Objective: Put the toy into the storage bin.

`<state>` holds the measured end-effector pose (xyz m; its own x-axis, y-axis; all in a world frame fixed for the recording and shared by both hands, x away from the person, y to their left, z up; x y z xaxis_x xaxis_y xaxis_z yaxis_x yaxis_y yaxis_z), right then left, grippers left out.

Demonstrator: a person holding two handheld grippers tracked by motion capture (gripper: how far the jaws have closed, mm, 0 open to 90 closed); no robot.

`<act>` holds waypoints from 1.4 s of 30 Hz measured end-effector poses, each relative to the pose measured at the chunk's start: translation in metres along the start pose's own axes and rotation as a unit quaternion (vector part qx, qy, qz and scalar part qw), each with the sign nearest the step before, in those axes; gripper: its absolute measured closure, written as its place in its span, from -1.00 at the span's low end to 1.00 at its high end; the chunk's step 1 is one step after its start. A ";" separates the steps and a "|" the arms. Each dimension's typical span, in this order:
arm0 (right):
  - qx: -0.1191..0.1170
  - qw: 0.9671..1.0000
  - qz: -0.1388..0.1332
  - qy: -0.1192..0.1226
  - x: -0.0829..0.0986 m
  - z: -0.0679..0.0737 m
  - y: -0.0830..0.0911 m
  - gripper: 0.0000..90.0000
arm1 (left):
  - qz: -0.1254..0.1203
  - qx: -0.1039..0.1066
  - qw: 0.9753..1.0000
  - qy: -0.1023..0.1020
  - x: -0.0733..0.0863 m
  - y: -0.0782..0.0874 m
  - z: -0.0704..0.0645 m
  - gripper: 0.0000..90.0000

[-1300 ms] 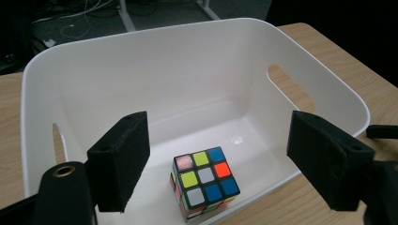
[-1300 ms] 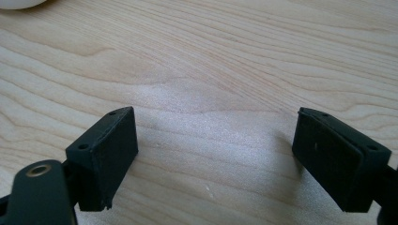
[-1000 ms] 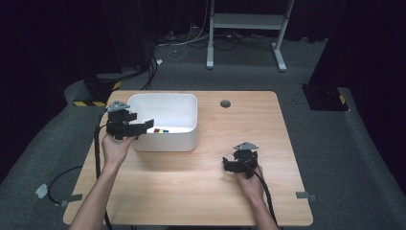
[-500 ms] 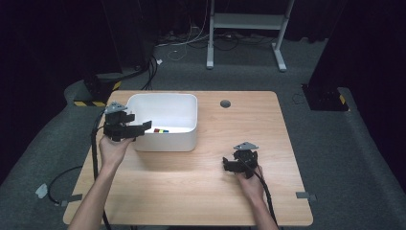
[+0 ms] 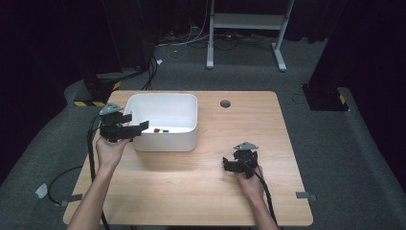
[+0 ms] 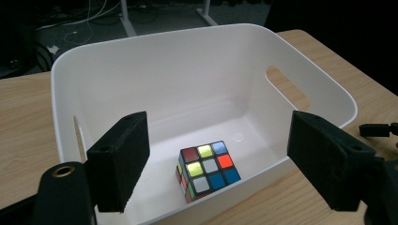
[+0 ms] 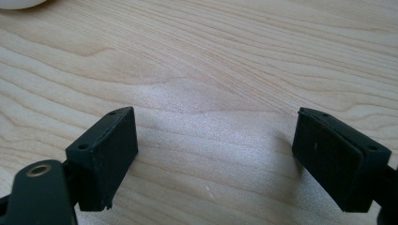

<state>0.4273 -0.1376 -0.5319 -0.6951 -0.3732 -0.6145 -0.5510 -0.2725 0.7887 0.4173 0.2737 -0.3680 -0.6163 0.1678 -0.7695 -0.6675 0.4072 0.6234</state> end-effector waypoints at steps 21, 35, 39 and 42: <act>0.000 1.000 0.000 0.000 0.000 0.000 0.000 -0.68 | -0.007 0.001 1.000 0.003 0.004 0.009 0.004 -0.52; 0.000 1.000 0.000 0.000 0.000 0.000 0.000 -0.68 | -0.014 0.002 1.000 0.009 0.010 0.016 0.008 -0.52; 0.000 1.000 0.000 0.000 0.000 0.000 0.000 -0.68 | -0.015 0.003 1.000 0.013 0.012 0.018 0.009 -0.52; 0.000 1.000 0.000 0.000 0.000 0.000 0.000 -0.68 | -0.017 0.001 1.000 0.013 0.013 0.020 0.010 -0.52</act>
<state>0.4273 -0.1376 -0.5320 -0.6945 -0.3738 -0.6148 -0.5511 -0.2731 0.7885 0.3998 0.2928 -0.3670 -0.6044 0.1306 -0.7859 -0.6867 0.4147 0.5970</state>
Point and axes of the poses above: each handheld gripper's, and its own axes: y roughly backward along the jaws, x roughly out of its underside, z roughly to its left, the point moved 1 cm from there along -y, roughly forward along the jaws, and after that the axes turned 7 degrees about z, right-handed, at the moved point
